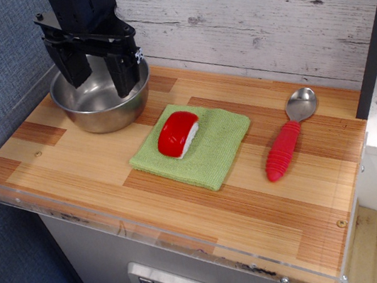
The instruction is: Move sushi from green cloth to inside of pot
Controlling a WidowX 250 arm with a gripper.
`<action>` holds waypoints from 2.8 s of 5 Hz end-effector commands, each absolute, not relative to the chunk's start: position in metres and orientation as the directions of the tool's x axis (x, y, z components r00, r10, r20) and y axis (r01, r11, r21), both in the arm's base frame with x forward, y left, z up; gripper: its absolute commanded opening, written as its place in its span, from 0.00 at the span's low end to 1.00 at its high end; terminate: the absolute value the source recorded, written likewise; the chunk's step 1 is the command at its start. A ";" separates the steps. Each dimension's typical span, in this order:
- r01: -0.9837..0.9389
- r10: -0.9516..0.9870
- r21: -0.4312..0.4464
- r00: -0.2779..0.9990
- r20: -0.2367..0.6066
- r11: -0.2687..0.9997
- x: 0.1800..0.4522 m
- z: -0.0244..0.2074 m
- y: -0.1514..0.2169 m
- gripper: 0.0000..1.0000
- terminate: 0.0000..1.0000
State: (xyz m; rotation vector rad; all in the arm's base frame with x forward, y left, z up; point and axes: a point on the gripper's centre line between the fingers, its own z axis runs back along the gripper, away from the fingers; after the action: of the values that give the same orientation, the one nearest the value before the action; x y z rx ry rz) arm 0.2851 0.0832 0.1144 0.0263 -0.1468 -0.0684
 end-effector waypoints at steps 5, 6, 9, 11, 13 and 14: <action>0.051 -0.054 0.050 0.996 0.069 0.997 0.306 0.078 0.028 1.00 0.00; -0.008 0.004 0.072 0.998 0.060 0.997 0.309 0.060 0.031 1.00 0.00; 0.026 -0.035 0.087 0.994 0.102 0.996 0.319 0.037 0.033 1.00 0.00; 0.024 -0.034 0.082 0.991 0.128 0.996 0.321 0.043 0.035 0.00 0.00; 0.024 -0.031 0.038 0.978 0.206 0.999 0.331 0.096 0.050 0.00 0.00; -0.006 -0.002 0.035 0.976 0.218 0.999 0.334 0.119 0.081 0.00 0.00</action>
State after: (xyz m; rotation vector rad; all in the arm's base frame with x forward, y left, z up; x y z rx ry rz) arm 0.3302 0.0783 0.0985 0.0207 -0.1576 0.0061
